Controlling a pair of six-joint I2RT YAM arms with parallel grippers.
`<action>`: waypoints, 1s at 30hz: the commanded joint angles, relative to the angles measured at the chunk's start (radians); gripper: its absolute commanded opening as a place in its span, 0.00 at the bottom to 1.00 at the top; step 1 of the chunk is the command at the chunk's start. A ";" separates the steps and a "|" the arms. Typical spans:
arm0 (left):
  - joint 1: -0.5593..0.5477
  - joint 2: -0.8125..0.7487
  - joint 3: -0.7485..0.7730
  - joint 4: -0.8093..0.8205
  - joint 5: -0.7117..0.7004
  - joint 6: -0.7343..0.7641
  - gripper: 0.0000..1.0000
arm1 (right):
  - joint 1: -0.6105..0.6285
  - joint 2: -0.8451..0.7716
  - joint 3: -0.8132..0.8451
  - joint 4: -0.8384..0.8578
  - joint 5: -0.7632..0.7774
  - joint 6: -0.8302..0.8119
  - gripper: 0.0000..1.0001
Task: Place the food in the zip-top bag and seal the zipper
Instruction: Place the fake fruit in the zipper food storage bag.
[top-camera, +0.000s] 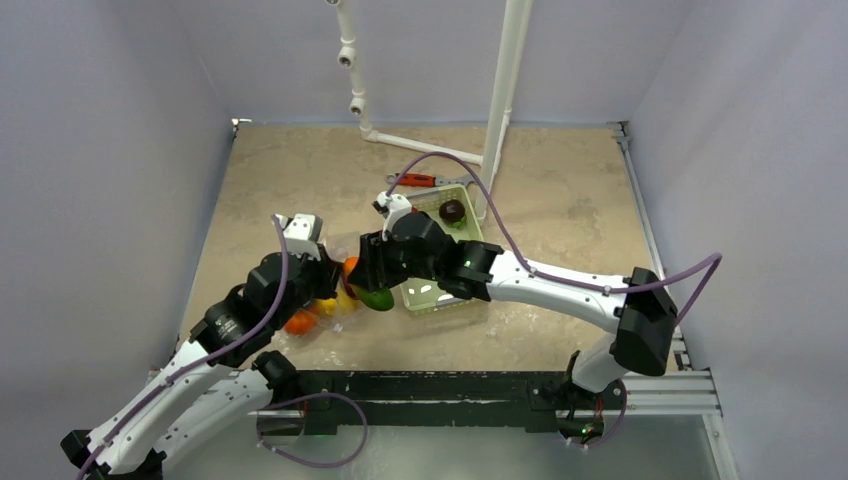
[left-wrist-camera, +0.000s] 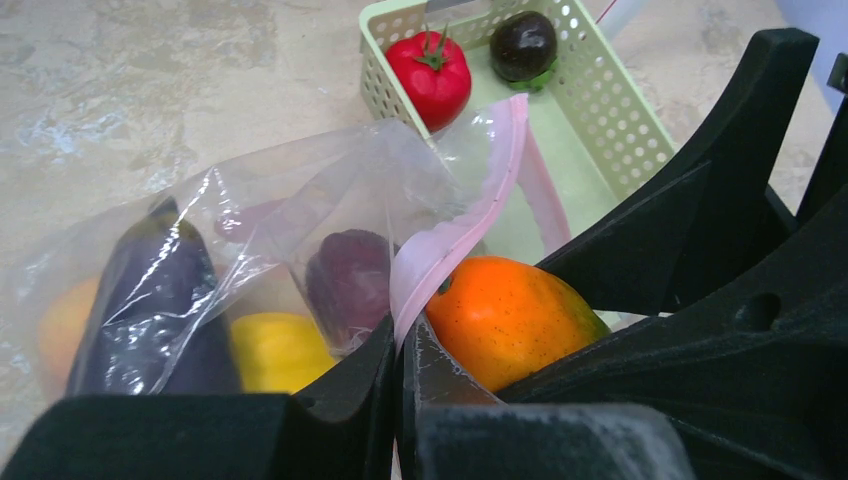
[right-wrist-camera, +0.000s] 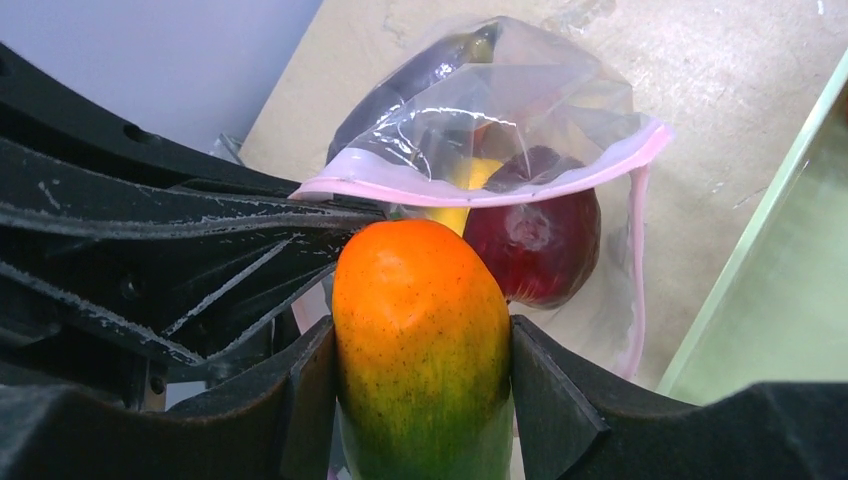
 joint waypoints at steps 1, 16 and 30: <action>-0.007 -0.005 -0.001 0.067 0.076 0.007 0.00 | -0.004 0.065 0.097 0.006 -0.005 0.020 0.20; -0.012 -0.051 -0.007 0.076 0.087 0.007 0.00 | -0.070 0.155 0.118 0.111 -0.020 0.121 0.19; -0.014 -0.057 -0.007 0.070 0.069 -0.001 0.00 | -0.070 0.186 0.147 0.178 0.013 0.171 0.69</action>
